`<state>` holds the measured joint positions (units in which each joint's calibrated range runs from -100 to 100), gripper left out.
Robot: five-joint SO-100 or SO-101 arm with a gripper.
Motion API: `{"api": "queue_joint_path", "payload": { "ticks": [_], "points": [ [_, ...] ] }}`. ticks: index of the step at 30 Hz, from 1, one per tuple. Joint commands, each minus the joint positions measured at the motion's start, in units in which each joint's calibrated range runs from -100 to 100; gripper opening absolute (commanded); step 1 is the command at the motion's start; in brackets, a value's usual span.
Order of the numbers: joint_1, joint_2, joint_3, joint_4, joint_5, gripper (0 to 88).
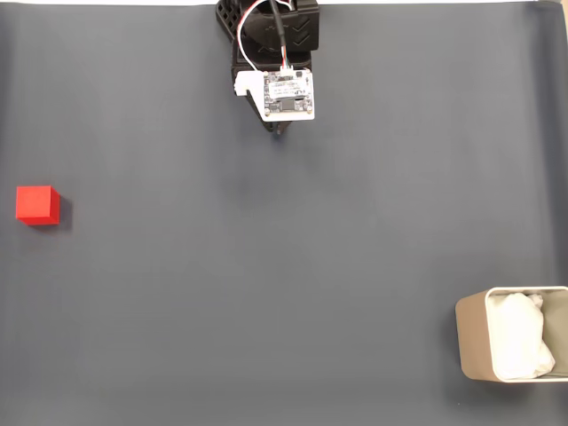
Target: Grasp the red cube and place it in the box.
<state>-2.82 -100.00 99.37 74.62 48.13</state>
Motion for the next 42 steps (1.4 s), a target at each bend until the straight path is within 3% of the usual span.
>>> {"api": "queue_joint_path", "payload": {
  "ticks": [1, 13, 26, 42],
  "points": [
    [-0.3, 0.0, 0.5, 1.1, 0.4, 0.1],
    [-0.5, 0.0, 0.5, 0.8, 0.4, 0.0],
    [1.3, 1.0, -0.6, -18.0, 1.4, 0.0],
    [0.8, 19.8, -25.3, -25.9, 1.5, 0.0]
  ]
}}
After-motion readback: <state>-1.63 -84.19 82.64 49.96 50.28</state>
